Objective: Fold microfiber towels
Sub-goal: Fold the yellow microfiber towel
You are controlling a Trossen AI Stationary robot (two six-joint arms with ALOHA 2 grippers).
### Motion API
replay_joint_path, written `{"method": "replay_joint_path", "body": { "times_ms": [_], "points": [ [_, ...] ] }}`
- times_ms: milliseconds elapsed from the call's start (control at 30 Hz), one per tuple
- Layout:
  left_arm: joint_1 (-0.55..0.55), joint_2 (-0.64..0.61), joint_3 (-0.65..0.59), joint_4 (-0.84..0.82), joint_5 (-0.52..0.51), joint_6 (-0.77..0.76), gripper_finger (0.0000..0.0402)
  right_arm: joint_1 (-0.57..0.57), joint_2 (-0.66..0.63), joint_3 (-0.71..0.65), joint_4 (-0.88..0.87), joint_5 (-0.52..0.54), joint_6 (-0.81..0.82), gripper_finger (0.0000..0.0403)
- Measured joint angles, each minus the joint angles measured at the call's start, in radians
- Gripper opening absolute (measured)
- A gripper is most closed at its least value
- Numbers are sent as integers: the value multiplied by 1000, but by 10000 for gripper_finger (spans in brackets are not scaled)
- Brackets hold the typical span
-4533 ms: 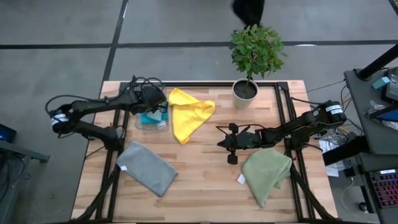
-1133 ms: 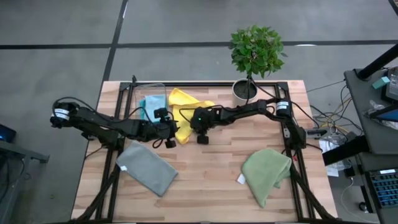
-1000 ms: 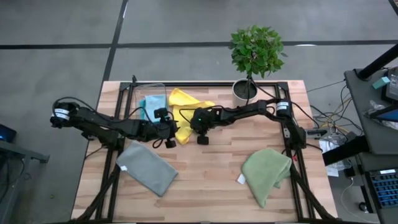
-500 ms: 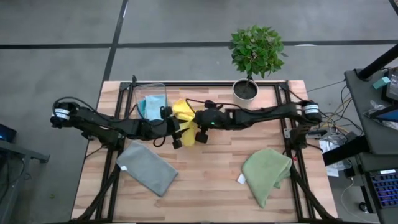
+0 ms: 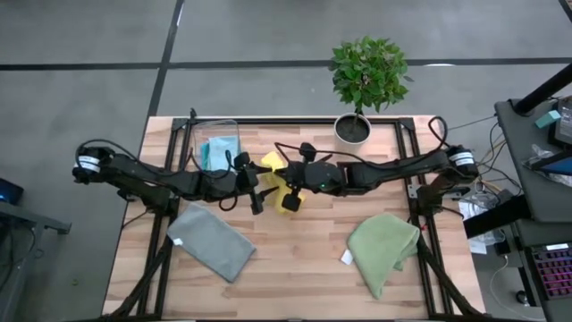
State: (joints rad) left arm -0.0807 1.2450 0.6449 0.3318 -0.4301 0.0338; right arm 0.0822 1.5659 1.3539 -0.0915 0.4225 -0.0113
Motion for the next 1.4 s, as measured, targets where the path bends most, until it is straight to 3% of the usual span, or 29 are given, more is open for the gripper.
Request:
{"method": "replay_joint_path", "body": {
  "times_ms": [233,367,500,567,667,767,1200,1300,1400],
  "points": [
    [0,40,6,3,7,32,238,12,-1,45,7,1,-21,9],
    [0,77,31,1,31,64,190,31,-5,48,4,0,-39,9],
    [0,95,52,-1,142,109,87,57,-13,48,-25,32,-43,9],
    [0,95,59,-10,245,126,28,71,-17,48,-51,61,-46,9],
    [-7,94,64,-9,434,149,11,94,-31,48,-110,76,-44,9],
    [-35,94,64,-10,509,183,3,126,-54,49,-181,76,-27,9],
    [-70,-13,65,30,540,164,0,237,-125,27,-620,30,213,9],
    [-70,-18,64,16,448,156,0,237,-113,-21,-613,30,253,9],
    [-70,-8,63,-60,258,154,0,232,-101,-78,-622,21,272,9]
  ]
}}
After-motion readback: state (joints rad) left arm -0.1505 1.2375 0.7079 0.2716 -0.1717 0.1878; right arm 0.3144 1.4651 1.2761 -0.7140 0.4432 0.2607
